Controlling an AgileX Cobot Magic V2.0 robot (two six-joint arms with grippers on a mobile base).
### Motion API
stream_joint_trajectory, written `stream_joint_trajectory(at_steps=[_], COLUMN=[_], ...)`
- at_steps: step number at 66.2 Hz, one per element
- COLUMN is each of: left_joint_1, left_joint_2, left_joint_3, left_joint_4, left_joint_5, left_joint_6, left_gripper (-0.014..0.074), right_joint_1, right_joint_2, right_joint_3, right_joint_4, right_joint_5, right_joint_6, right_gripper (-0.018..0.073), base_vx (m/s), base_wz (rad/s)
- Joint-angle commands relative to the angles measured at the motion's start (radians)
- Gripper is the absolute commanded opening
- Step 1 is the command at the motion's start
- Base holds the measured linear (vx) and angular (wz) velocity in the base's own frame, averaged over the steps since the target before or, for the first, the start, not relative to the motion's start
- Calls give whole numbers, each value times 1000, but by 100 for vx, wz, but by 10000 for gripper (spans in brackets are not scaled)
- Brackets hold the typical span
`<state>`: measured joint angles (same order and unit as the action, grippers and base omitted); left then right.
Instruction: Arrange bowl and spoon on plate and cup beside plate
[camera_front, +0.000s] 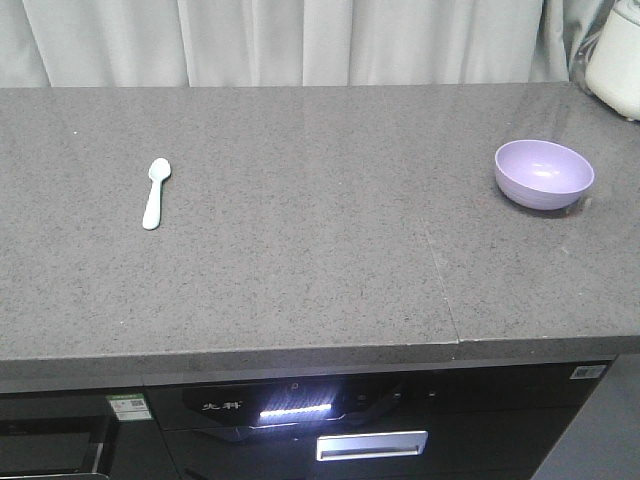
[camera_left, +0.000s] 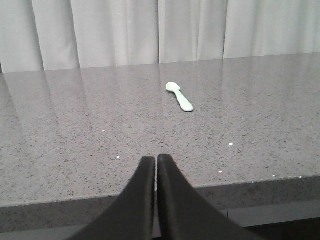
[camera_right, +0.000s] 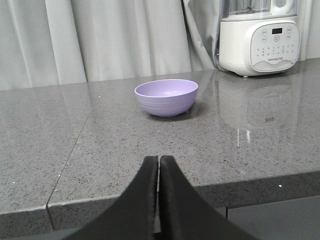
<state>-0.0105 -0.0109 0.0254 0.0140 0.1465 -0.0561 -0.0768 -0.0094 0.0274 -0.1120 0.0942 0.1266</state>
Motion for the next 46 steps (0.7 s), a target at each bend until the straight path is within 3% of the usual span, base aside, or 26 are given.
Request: stream_joint_trajectory(at_steps=[1, 46], left_joint_1=[0, 0], left_joint_2=[-17, -17], left_joint_3=[30, 30], left_joint_4=[0, 0], left_joint_5=[-78, -78], left_joint_6=[-11, -11], left_gripper=[-6, -6], right_joint_1=[-7, -7], right_joint_2=[-11, -11], right_joint_3=[16, 16], right_joint_4=[-5, -5], right_joint_5=[-78, -78], right_joint_6=[-4, -4], right_gripper=[-5, -5], base_vx=[3, 4], base_wz=[-3, 0])
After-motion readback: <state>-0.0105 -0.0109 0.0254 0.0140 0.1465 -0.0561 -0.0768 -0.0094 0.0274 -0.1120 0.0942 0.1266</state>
